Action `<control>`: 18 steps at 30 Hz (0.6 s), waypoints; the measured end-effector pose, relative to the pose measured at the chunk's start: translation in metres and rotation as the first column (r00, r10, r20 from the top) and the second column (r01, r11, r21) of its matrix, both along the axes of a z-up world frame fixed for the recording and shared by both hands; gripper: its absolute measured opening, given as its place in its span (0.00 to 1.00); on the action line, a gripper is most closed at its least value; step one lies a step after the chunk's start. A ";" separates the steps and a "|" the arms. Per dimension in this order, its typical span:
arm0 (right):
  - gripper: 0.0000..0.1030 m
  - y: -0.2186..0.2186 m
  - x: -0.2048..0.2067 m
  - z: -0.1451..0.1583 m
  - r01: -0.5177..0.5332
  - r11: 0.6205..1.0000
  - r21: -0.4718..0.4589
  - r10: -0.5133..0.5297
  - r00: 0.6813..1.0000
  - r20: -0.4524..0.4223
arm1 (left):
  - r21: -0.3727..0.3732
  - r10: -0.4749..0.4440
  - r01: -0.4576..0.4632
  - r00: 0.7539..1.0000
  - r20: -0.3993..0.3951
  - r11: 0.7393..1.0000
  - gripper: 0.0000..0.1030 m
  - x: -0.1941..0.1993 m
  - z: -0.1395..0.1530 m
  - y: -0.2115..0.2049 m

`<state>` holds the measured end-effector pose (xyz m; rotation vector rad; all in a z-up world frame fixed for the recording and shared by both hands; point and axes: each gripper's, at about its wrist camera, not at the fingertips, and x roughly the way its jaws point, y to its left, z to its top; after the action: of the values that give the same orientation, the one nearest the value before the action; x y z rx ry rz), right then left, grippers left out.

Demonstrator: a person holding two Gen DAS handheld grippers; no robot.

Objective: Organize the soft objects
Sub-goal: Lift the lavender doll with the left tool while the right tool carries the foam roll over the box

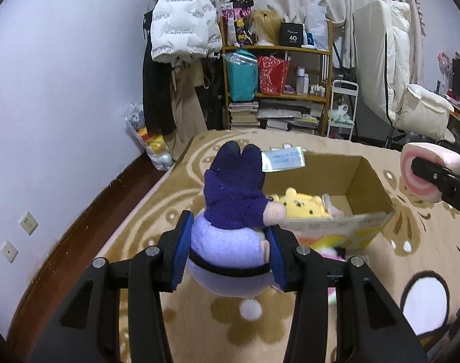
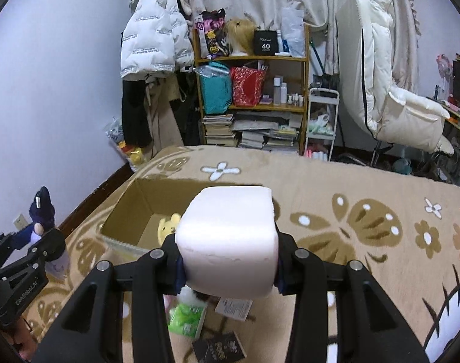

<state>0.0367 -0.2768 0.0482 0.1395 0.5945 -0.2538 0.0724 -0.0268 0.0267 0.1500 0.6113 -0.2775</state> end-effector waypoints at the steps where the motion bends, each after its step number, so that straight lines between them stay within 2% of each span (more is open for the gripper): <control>1: 0.44 0.000 0.002 0.001 0.003 1.000 -0.003 -0.003 1.000 0.002 | 0.004 0.001 -0.001 1.000 0.007 1.000 0.43 0.003 0.002 -0.002; 11: 0.44 -0.004 0.043 -0.006 0.016 0.999 -0.050 -0.018 1.000 -0.025 | 0.013 -0.014 0.014 0.998 0.062 1.000 0.43 0.044 0.017 -0.028; 18: 0.44 -0.012 0.057 -0.020 0.040 0.998 -0.050 -0.041 0.999 -0.025 | 0.034 -0.043 0.040 0.996 0.074 0.999 0.43 0.070 0.013 -0.048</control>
<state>0.0933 -0.2885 0.0279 0.1006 0.6107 -0.3098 0.1428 -0.0744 0.0397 0.2038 0.5392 -0.3008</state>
